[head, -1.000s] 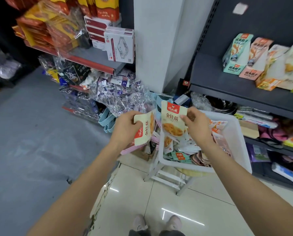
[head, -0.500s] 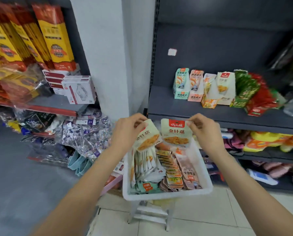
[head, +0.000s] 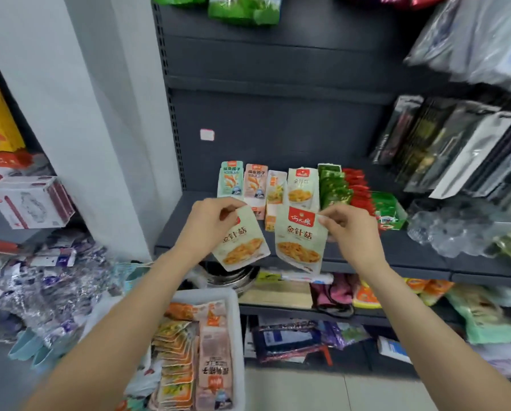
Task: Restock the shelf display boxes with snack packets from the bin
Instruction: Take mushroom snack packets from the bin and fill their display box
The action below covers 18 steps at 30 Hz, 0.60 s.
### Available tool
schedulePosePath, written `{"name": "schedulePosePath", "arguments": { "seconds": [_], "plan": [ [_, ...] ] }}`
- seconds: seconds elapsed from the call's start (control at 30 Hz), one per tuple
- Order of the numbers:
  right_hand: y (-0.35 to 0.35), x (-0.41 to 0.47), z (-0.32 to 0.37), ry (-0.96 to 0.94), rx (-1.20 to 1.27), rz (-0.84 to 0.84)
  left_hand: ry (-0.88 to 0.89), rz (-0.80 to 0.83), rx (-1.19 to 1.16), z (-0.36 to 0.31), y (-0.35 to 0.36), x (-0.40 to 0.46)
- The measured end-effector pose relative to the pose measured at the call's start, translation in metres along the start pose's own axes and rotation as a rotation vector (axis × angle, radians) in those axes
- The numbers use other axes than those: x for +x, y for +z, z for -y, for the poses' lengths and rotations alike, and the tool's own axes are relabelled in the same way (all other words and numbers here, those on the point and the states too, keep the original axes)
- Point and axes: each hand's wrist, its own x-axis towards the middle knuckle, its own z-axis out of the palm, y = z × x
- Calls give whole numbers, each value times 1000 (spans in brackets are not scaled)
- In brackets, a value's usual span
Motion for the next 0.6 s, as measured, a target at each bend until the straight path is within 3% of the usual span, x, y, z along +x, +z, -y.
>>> {"name": "schedulePosePath", "arguments": {
  "seconds": [0.3,0.6],
  "plan": [
    [-30,96,-63,27,137,-65,55,-105,-100,-32,64,94],
    [-2,235,-108,89,240,-73,167,-48,-28,-8,119,219]
  ]
}}
